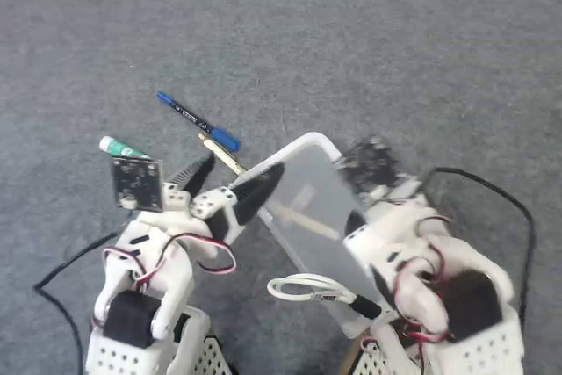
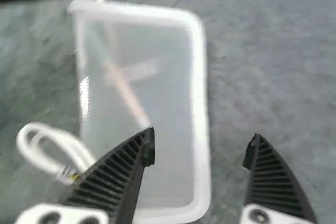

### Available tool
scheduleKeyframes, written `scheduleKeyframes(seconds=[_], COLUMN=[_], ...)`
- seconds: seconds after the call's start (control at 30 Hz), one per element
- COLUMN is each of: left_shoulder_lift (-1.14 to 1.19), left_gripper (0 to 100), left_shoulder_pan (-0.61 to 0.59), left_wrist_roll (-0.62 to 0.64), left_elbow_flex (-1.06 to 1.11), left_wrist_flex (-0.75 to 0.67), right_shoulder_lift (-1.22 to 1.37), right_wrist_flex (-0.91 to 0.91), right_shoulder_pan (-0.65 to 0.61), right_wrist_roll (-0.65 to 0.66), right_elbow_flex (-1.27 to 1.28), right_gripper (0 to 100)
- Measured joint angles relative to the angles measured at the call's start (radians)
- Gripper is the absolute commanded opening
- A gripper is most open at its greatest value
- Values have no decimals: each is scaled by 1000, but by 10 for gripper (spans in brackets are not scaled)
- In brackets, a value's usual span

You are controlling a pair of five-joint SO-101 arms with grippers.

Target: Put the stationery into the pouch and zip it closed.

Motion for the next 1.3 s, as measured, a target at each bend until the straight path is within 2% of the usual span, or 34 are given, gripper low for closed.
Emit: scheduleKeyframes(seconds=[0.23, 0.47, 0.87, 1.0, 1.1, 1.2, 1.3], left_shoulder_lift=[0, 0, -3, 0, 0, 0, 0], left_gripper=[367, 367, 367, 367, 367, 367, 367], left_shoulder_pan=[-129, -141, -377, -420, -427, -425, -425], left_wrist_roll=[69, 78, 215, 232, 235, 235, 235], left_elbow_flex=[0, 0, -35, -35, -35, -35, -35], left_wrist_flex=[-18, -18, -43, -66, -68, -68, -68], right_shoulder_lift=[203, 259, 269, 270, 270, 270, 255], right_wrist_flex=[110, 129, 51, -35, -120, -190, -230], right_shoulder_pan=[-253, -400, -519, -519, -519, -519, -477], right_wrist_roll=[0, 2, 5, 9, 72, 166, 203], right_elbow_flex=[-9, 43, 158, 230, 334, 436, 459], right_gripper=[274, 274, 274, 274, 273, 208, 48])
